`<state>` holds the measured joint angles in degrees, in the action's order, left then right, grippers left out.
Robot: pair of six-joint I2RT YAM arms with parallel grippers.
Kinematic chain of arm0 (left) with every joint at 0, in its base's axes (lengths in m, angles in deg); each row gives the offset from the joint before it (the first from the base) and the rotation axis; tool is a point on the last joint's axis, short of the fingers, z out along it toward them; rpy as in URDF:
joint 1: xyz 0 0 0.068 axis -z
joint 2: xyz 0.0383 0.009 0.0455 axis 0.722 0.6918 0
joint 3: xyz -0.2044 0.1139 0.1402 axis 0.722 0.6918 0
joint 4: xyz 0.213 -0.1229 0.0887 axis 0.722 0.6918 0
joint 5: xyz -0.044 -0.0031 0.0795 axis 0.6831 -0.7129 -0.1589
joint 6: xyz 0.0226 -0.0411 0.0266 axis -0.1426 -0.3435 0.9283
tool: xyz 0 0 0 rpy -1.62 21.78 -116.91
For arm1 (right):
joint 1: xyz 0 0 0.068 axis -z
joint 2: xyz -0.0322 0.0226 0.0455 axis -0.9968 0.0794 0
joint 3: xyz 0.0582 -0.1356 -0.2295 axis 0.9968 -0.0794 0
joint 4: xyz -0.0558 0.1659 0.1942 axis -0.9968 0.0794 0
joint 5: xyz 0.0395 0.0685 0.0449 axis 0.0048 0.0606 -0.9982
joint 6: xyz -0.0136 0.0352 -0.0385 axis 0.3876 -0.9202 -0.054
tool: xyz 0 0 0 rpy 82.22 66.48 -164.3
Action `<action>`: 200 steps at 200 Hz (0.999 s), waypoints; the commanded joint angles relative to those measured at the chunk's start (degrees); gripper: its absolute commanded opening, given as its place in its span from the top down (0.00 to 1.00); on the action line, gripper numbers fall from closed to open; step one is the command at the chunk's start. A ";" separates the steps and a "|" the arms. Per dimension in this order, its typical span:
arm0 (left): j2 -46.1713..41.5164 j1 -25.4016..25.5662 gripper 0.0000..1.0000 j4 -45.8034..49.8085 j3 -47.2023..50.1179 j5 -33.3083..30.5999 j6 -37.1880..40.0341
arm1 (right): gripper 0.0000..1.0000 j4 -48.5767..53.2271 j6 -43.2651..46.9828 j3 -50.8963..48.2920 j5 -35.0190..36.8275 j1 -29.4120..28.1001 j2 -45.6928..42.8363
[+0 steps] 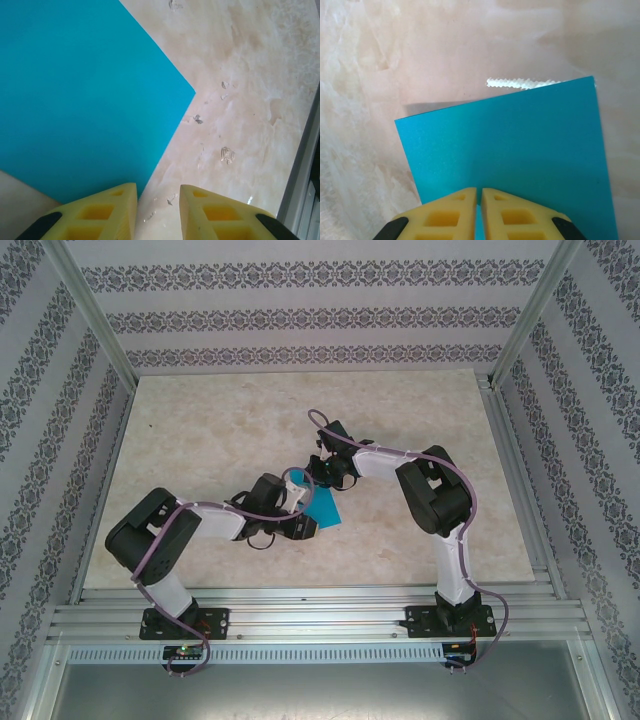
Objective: Fold a paper plane with a square sheet of paper (fold left side to right side)
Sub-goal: First fold in half a square sheet of paper at the center of the table.
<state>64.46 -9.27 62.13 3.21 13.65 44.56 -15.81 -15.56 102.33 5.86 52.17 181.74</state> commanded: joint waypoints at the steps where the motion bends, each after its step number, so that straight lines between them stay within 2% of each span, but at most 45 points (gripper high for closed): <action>1: 0.49 2.20 0.70 5.17 3.87 1.51 -3.08 | 0.87 3.00 -0.25 -1.73 2.98 0.06 2.87; 66: -4.13 2.53 0.69 3.09 6.72 1.89 -5.89 | 0.87 2.77 -0.12 -1.91 2.70 0.05 2.72; 85: -7.42 1.81 0.69 4.87 3.99 1.91 -6.54 | 0.87 3.12 0.14 -1.75 2.86 0.12 2.52; 118: -11.42 -1.40 0.69 13.81 -4.22 0.59 -3.61 | 0.87 3.75 0.50 -1.64 3.14 0.12 2.36; 156: -6.14 -3.35 0.69 21.39 -12.06 -2.71 0.68 | 0.87 4.23 0.66 -1.24 3.22 0.05 2.32; 200: 0.20 -3.35 0.69 17.73 -13.73 -3.90 2.08 | 0.87 4.76 0.93 -1.29 3.49 0.17 2.39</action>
<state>61.70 -12.38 78.68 -9.68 10.96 44.17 -15.85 -15.63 102.26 5.84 52.17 181.74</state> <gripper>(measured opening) 0.308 0.133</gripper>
